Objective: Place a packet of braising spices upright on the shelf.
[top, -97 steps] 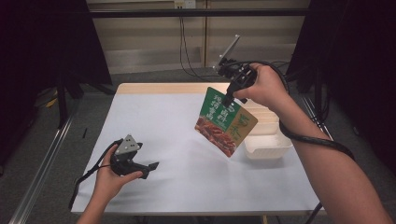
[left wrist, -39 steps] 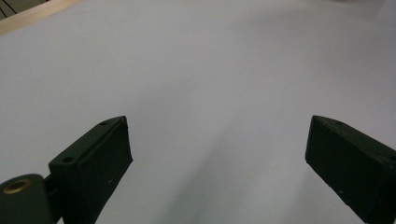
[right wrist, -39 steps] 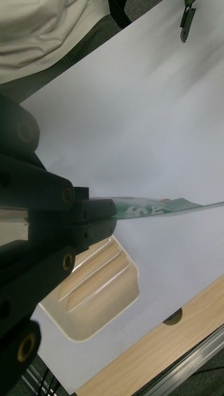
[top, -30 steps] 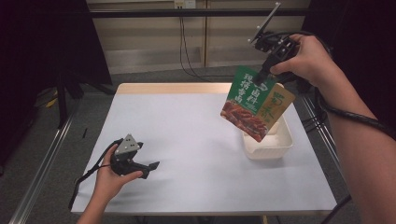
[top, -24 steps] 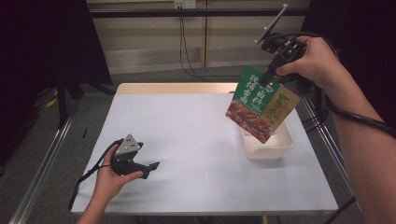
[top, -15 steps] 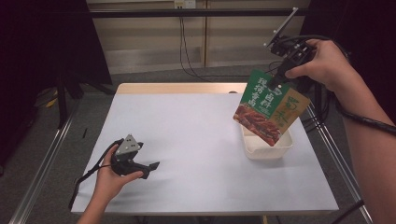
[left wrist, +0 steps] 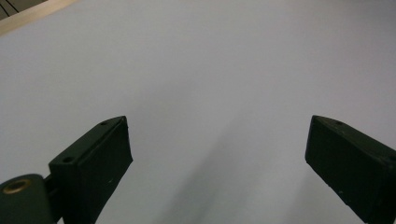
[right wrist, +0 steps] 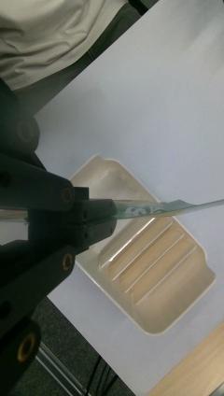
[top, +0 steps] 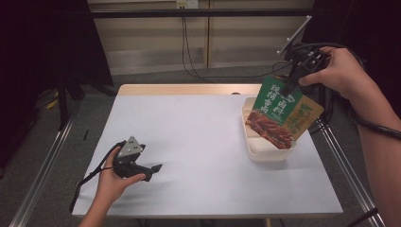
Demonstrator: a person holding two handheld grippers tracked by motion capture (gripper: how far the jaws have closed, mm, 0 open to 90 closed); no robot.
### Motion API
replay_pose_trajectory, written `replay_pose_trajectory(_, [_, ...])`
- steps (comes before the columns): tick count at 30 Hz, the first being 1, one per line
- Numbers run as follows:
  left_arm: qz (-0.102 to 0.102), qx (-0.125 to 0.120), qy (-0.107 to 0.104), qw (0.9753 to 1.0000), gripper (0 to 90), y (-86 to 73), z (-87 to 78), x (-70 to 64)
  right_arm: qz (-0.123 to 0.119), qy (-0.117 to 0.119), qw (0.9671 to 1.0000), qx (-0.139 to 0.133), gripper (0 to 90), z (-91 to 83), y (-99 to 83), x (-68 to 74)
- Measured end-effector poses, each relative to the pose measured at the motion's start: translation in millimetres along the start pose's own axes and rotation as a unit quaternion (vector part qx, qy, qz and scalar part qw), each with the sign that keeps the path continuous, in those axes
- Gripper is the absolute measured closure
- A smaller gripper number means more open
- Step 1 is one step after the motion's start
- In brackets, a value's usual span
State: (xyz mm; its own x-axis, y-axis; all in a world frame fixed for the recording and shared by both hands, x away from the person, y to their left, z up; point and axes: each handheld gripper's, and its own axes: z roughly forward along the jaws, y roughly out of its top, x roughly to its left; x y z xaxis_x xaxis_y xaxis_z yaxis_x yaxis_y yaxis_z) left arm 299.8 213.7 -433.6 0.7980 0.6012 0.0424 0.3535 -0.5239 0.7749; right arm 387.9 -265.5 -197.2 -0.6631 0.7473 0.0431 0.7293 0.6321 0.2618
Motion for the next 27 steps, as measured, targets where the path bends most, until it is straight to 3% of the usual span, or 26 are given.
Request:
replay_pose_trajectory(9, [-0.003, -0.003, 0.001, 1.0000, 6.8, 0.2, 0.5, -0.2, 0.008, 0.007, 0.9999, 0.005, 90.0, 8.5, -10.8, -4.5])
replay_pose_trajectory(27, [-0.002, -0.003, 0.005, 1.0000, 6.9, 0.6, -0.2, 0.0, 0.010, 0.018, 0.9996, 0.019, 90.0, 27.7, -13.1, -7.8])
